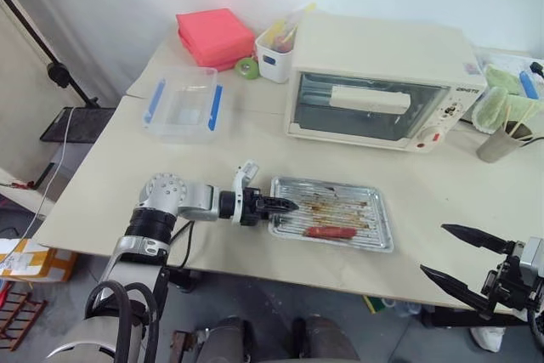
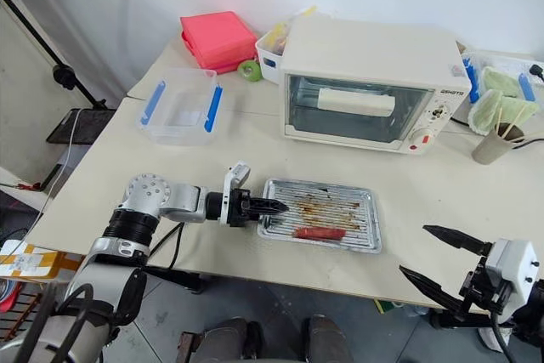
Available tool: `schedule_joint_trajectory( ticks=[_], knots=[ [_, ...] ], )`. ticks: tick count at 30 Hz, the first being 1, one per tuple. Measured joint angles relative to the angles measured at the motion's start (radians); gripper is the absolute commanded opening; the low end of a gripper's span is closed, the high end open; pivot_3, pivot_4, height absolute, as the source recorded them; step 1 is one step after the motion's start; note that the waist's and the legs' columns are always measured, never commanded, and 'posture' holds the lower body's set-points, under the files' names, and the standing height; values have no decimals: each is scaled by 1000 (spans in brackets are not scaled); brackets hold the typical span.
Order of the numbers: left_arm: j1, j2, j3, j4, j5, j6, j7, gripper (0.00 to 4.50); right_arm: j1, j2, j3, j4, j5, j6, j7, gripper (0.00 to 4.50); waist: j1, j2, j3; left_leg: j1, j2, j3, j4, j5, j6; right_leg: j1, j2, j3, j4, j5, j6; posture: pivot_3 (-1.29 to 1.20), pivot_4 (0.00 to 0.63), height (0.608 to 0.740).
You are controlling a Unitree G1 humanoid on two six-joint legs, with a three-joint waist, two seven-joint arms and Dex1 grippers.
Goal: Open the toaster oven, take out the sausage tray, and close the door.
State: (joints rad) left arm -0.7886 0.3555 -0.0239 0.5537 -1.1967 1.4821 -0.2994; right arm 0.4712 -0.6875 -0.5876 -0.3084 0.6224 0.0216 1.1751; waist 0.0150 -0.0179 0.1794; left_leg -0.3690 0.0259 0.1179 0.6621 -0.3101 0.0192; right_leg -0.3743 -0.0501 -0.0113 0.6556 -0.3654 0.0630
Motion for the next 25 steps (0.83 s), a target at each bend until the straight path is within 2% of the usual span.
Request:
schedule_joint_trajectory(
  ticks=[4,7,11,13,15,16,21,25],
  knots=[
    [24,34,28,-67,46,31,-62,3641,-6,0,0,0,-1,0,-1,4500,-14,0,0,0,0,0,0,0,0,0,0,0,0,0,0,0,150,740],
    [68,100,49,-171,63,46,-111,4469,-13,0,1,2,-1,-1,2,4500,-26,0,0,0,1,-1,-2,1,-1,-1,0,0,1,0,0,0,150,740],
    [172,276,53,-348,115,-5,-244,4469,-41,-2,19,14,-5,-1,11,4500,-40,0,0,2,0,-1,-7,3,-4,-1,0,0,1,-1,-2,0,150,740],
    [232,372,37,-426,169,-84,-342,4469,-61,-4,32,27,-6,0,15,4500,-43,0,1,2,0,-1,-9,3,-5,-2,0,0,0,-1,-2,0,150,740],
    [311,468,21,-514,245,-246,-493,4469,-92,-11,42,41,-6,5,21,4500,-44,0,1,2,0,-1,-11,4,-6,-2,-1,0,-2,-1,-4,0,150,740],
    [332,487,26,-529,271,-310,-544,4469,-101,-13,44,43,-5,8,22,4500,-43,0,1,2,-1,-1,-13,4,-7,-2,-1,-1,-2,-2,-4,0,150,740],
    [428,510,65,-551,446,-708,-734,4469,-175,-42,77,43,3,42,34,4500,-35,1,1,0,-2,-3,-15,4,-5,-3,-5,-6,-4,-3,-7,0,150,740],
    [580,520,92,-516,695,-1291,-896,4469,-250,-105,161,38,-5,72,84,4500,-48,2,2,-1,-2,-3,-19,3,-3,-4,-6,-7,-9,-3,-7,0,150,740]
  ],
)
